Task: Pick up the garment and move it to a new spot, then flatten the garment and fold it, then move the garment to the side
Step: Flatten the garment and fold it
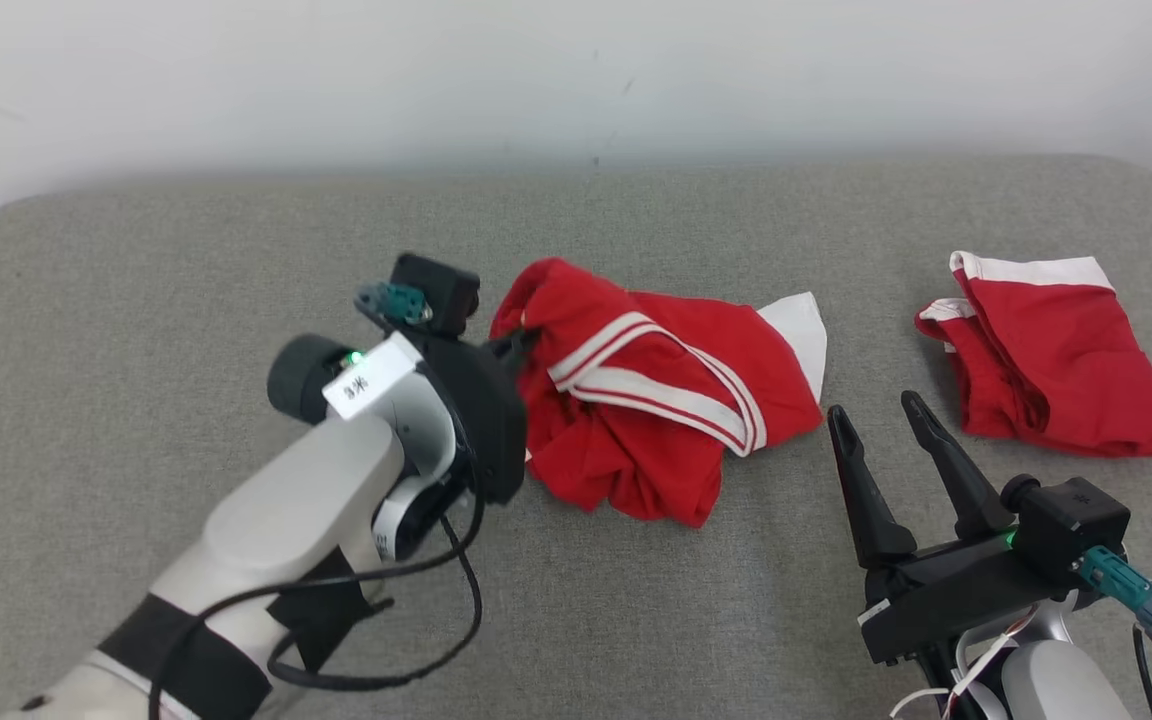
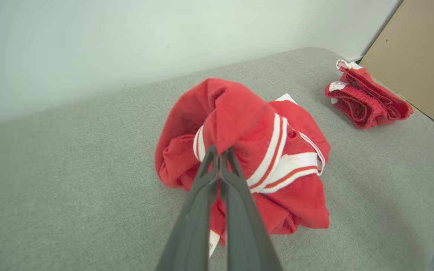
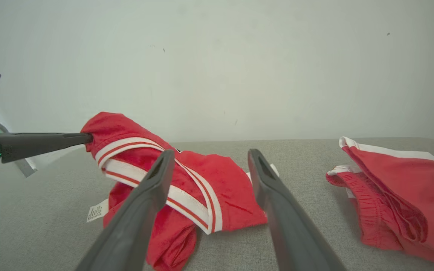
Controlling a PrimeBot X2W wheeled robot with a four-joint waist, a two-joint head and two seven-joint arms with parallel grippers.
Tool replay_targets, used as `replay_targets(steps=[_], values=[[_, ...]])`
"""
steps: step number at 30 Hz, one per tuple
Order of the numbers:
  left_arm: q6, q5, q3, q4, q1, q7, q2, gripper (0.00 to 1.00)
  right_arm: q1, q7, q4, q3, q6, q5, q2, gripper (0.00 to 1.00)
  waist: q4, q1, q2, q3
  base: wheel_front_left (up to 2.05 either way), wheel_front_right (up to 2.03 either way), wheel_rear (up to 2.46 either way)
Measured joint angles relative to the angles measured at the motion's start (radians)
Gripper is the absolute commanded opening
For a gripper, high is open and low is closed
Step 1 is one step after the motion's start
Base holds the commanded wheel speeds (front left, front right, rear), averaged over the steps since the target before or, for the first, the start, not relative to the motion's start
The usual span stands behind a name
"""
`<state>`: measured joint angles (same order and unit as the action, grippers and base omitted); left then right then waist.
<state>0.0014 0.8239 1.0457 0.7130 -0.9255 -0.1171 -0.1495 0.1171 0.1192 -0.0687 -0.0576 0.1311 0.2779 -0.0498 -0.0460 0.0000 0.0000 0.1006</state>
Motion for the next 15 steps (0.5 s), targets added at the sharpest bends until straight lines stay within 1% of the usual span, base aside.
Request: replay_targets(steps=[6,11,13,15], values=[[0.017,-0.015,-0.019,-0.019,-0.075,0.004,-0.032,0.00,0.002,0.000,-0.002,-0.010,0.000,0.000,0.000,1.00,-0.009,0.0000,0.0000,-0.004,0.00,0.00,0.00],[0.022,-0.021,-0.045,-0.024,-0.135,-0.006,-0.081,0.00,0.006,0.001,-0.002,-0.012,0.000,0.002,0.000,1.00,-0.025,0.0000,0.0000,-0.003,0.00,0.00,0.00],[0.027,-0.024,-0.056,-0.021,-0.170,-0.014,-0.116,0.00,0.006,0.001,-0.002,-0.010,0.000,0.002,0.000,1.00,-0.035,0.0000,0.0000,0.002,0.00,0.00,0.00],[0.027,-0.026,-0.064,-0.019,-0.188,-0.015,-0.135,0.00,0.007,0.001,-0.002,-0.015,0.000,0.002,0.000,1.00,-0.042,0.0000,0.0000,0.006,0.00,0.00,0.00]])
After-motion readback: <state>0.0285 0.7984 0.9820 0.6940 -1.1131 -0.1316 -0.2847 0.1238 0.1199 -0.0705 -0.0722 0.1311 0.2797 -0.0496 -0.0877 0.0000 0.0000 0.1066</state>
